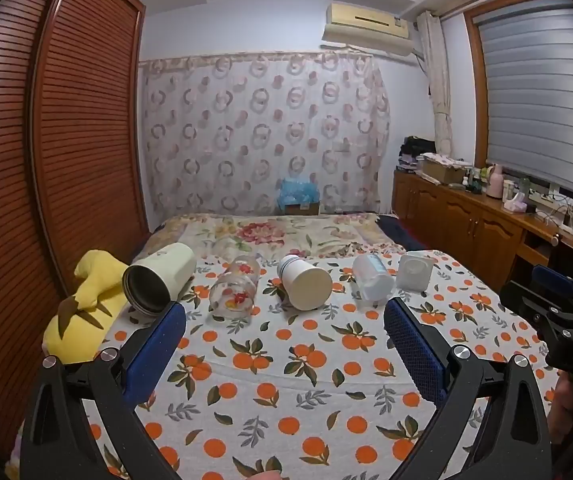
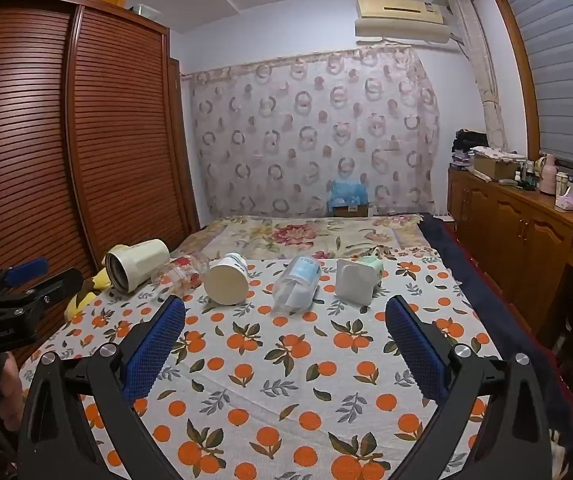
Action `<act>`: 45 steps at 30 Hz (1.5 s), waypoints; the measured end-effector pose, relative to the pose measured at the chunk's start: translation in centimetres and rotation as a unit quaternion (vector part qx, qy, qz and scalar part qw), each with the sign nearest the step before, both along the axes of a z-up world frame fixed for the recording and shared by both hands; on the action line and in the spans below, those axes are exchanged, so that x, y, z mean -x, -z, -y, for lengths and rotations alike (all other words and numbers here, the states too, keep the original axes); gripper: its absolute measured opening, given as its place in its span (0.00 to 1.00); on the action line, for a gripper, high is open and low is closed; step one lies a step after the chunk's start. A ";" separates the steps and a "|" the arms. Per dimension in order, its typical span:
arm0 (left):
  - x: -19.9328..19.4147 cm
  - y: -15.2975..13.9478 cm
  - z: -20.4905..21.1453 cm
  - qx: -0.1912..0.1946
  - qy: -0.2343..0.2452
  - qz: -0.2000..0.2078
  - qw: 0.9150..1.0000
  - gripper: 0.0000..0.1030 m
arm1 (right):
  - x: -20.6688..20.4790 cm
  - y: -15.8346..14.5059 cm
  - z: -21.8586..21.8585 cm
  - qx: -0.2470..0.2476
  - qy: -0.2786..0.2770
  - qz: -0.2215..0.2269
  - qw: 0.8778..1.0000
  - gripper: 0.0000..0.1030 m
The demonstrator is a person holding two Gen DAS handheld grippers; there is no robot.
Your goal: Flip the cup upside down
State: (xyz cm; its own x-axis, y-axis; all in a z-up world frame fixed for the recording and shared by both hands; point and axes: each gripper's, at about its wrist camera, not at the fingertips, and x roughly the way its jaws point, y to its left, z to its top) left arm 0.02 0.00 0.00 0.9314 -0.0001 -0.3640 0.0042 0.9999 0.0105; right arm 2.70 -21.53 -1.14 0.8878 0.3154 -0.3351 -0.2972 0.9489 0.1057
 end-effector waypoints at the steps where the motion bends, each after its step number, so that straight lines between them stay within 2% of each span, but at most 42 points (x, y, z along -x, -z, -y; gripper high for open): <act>1: 0.0 0.0 0.0 0.000 0.000 0.000 1.000 0.93 | 0.0 0.0 0.0 0.000 0.000 0.000 1.000 0.98; 45: 0.1 0.0 0.0 0.001 0.000 0.006 1.000 0.93 | 0.2 -0.3 0.2 -0.001 0.000 0.002 1.000 0.98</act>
